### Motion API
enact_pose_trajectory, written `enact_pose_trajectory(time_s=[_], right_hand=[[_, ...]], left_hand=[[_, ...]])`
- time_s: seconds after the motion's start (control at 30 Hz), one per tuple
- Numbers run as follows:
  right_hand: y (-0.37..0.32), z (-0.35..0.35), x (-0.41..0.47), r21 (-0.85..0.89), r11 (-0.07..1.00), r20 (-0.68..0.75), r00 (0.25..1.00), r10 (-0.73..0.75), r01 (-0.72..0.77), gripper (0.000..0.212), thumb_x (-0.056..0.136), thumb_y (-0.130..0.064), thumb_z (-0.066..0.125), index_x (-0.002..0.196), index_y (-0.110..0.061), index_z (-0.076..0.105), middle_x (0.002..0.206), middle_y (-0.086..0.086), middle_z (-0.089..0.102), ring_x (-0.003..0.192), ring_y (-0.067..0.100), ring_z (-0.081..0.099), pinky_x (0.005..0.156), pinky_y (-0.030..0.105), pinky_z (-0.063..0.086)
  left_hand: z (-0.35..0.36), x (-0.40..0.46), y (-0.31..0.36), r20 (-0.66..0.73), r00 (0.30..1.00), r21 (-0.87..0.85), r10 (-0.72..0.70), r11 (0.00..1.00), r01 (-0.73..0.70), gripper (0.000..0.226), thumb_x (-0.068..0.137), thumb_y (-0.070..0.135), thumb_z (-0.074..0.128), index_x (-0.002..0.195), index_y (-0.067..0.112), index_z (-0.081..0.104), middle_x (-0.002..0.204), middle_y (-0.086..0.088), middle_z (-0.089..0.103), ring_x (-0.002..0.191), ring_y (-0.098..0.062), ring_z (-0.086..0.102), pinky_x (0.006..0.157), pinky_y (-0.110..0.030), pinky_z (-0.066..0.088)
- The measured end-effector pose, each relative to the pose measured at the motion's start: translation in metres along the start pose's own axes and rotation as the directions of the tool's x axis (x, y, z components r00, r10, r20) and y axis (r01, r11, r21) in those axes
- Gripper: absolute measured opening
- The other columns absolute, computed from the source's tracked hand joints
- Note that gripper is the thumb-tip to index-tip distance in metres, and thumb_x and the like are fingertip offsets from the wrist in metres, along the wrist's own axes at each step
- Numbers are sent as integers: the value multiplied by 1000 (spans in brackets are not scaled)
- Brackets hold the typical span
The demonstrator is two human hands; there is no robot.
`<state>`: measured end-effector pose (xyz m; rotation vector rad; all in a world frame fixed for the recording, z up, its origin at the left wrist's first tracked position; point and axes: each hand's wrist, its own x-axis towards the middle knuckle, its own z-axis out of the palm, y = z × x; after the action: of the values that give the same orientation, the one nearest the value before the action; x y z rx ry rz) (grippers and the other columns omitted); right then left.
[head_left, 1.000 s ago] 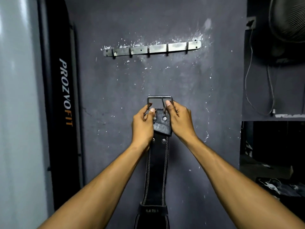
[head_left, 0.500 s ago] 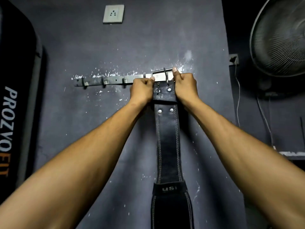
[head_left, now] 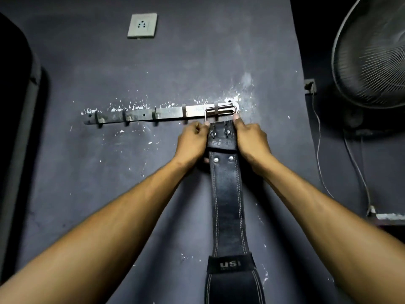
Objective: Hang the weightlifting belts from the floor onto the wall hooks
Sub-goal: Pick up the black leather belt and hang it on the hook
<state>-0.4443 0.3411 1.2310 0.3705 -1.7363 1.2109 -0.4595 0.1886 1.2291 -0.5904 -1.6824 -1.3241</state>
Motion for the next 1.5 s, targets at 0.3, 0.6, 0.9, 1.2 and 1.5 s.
enact_pose_trajectory(time_s=[0.3, 0.6, 0.9, 1.2, 1.5], right_hand=[[22, 29, -59, -51, 996, -21, 996, -81, 80, 50, 106, -50, 48, 110, -8, 74, 109, 21, 77, 106, 41, 69, 83, 40, 53], [80, 6, -188, -53, 998, 213, 976, 34, -23, 53, 101, -61, 48, 68, -22, 61, 62, -11, 62, 60, -8, 53, 61, 22, 46], [88, 20, -193, 342, 934, 190, 981, 39, -103, 51, 105, -46, 53, 80, -2, 58, 79, 2, 61, 79, 13, 55, 74, 33, 47], [134, 6, -314, 396, 848, 232, 932, 277, -351, 14, 101, -30, 66, 105, -31, 79, 107, -3, 82, 101, 17, 78, 87, 31, 63], [132, -25, -405, 261, 831, 432, 829, 355, -492, 40, 93, -9, 75, 130, -15, 64, 124, 5, 76, 116, 21, 73, 103, 38, 57]], left_hand=[[19, -75, -24, -60, 998, 91, 4, 996, 1, 47, 107, 43, 44, 89, 7, 68, 97, -21, 76, 95, -38, 70, 76, -38, 49], [-6, -213, -73, 249, 960, -11, -128, 991, 134, 44, 104, 46, 46, 116, 11, 70, 113, -7, 78, 109, -21, 72, 99, -46, 55], [-8, -204, -75, 257, 945, -285, -202, 918, 274, 39, 107, 28, 50, 102, -9, 65, 97, -18, 74, 92, -21, 66, 92, -43, 55], [-23, -346, -118, 340, 877, -400, -339, 792, 462, 26, 104, 19, 58, 128, 15, 66, 122, -2, 76, 116, -19, 71, 99, -33, 57], [-64, -424, -124, 570, 725, -217, -387, 780, 587, 42, 101, 14, 62, 142, 20, 52, 137, 1, 66, 128, -18, 63, 103, -23, 53]])
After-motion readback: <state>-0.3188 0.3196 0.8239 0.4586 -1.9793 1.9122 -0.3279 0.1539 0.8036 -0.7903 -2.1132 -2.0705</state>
